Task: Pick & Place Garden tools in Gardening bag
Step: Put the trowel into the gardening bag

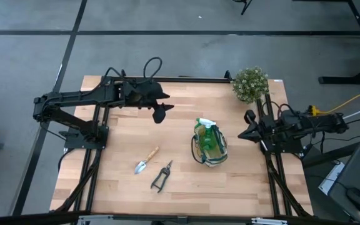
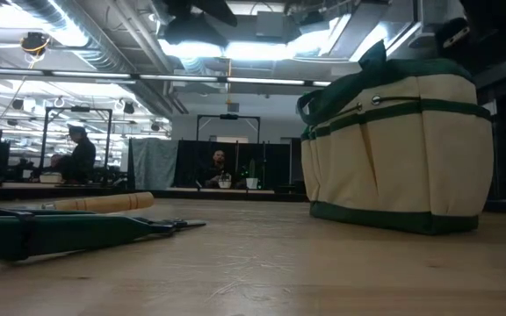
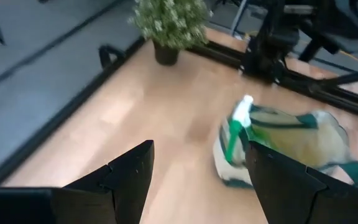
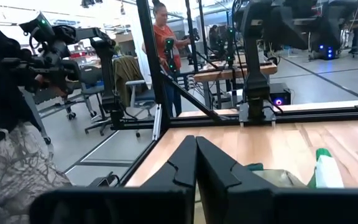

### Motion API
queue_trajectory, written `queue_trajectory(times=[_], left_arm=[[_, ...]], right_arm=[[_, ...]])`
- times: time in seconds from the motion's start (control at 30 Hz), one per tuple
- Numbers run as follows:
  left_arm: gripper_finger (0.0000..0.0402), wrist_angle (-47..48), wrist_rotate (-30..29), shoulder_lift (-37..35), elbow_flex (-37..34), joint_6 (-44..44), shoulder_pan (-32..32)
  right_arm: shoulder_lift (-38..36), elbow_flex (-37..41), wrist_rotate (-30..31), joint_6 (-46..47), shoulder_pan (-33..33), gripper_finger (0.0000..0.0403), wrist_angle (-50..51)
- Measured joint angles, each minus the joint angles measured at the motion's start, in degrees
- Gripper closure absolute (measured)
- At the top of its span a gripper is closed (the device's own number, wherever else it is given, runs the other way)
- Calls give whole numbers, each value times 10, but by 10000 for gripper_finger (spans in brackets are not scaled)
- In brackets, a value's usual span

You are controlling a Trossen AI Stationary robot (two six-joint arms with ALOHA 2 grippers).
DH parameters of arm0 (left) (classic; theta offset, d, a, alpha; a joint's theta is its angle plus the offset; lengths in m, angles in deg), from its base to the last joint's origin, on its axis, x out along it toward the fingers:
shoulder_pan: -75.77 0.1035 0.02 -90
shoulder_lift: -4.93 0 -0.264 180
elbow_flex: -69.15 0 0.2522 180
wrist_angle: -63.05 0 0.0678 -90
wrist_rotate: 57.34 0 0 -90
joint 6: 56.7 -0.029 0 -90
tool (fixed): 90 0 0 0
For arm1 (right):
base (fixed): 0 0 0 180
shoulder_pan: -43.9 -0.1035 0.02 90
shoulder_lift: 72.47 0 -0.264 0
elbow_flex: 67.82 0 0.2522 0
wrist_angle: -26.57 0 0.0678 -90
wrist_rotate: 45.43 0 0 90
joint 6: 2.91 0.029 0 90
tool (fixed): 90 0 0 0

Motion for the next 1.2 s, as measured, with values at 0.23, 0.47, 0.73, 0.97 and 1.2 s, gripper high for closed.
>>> queue_trajectory(times=[0.23,0.47,0.73,0.97,1.2], left_arm=[[153,110,56,0,0,34,-11],[153,180,55,0,-2,36,-47],[153,182,53,0,-54,11,-101],[153,163,19,1,-95,8,-131],[153,141,28,4,-123,95,-154]], right_arm=[[-22,38,-1,1,0,391,-26],[-23,44,-1,-3,0,391,-20],[-23,44,-1,-18,0,391,29],[-22,44,0,-104,0,391,58],[-20,44,0,-114,0,391,62]])
